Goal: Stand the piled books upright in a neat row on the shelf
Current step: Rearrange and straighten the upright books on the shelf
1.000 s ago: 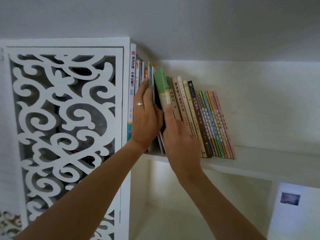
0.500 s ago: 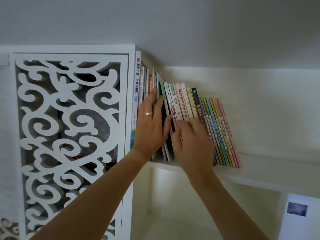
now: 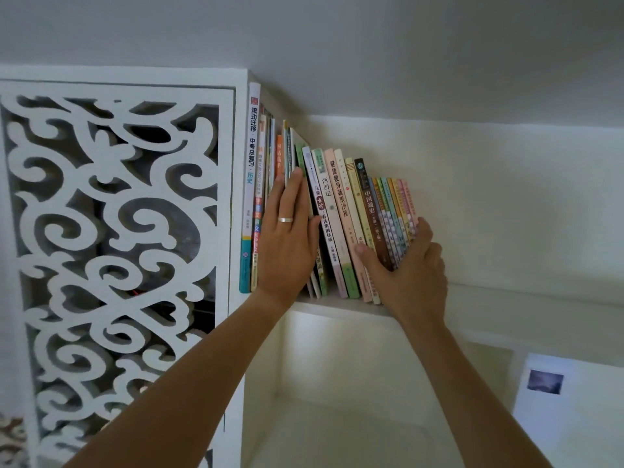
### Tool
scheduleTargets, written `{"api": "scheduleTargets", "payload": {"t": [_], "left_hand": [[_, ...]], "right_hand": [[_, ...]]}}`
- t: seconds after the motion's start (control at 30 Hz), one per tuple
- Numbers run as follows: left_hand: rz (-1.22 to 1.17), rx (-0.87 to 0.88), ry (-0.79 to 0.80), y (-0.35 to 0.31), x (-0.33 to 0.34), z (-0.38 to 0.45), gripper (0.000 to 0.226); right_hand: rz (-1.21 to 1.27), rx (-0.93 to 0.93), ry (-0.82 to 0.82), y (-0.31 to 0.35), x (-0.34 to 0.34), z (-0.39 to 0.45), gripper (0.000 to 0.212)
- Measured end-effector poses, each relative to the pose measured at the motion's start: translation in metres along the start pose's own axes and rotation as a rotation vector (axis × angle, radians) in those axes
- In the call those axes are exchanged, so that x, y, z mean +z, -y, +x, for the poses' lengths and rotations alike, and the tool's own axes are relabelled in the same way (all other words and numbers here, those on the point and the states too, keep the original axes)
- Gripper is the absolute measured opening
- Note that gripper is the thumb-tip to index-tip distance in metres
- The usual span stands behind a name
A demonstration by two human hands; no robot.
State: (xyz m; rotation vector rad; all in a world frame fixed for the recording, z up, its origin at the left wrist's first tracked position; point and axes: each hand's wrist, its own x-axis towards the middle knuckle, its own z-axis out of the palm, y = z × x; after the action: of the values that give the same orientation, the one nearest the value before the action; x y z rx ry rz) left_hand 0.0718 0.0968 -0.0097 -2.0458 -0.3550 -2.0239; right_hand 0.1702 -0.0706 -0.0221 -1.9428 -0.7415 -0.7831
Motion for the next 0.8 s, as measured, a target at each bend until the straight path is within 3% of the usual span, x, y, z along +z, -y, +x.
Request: {"api": "scheduleTargets", "payload": {"t": [0.13, 0.33, 0.57, 0.8], "left_hand": [[0.026, 0.032, 0.098, -0.002, -0.006, -0.007, 0.066], [-0.024, 0.033, 0.167, 0.004, -0.008, -0.017, 0.084], [0.022, 0.054, 0.226, 0.009, -0.010, -0.021, 0.083], [0.046, 0.073, 0.281, 0.010, -0.012, -0.017, 0.079]], "right_hand": [[0.021, 0.000, -0.060, 0.004, 0.003, -0.001, 0.109], [0.084, -0.019, 0.029, -0.011, -0.002, 0.006, 0.116], [0.083, 0.030, 0.151, -0.008, -0.002, 0.000, 0.137], [0.068, 0.074, 0.234, -0.002, -0.012, 0.003, 0.140]]}}
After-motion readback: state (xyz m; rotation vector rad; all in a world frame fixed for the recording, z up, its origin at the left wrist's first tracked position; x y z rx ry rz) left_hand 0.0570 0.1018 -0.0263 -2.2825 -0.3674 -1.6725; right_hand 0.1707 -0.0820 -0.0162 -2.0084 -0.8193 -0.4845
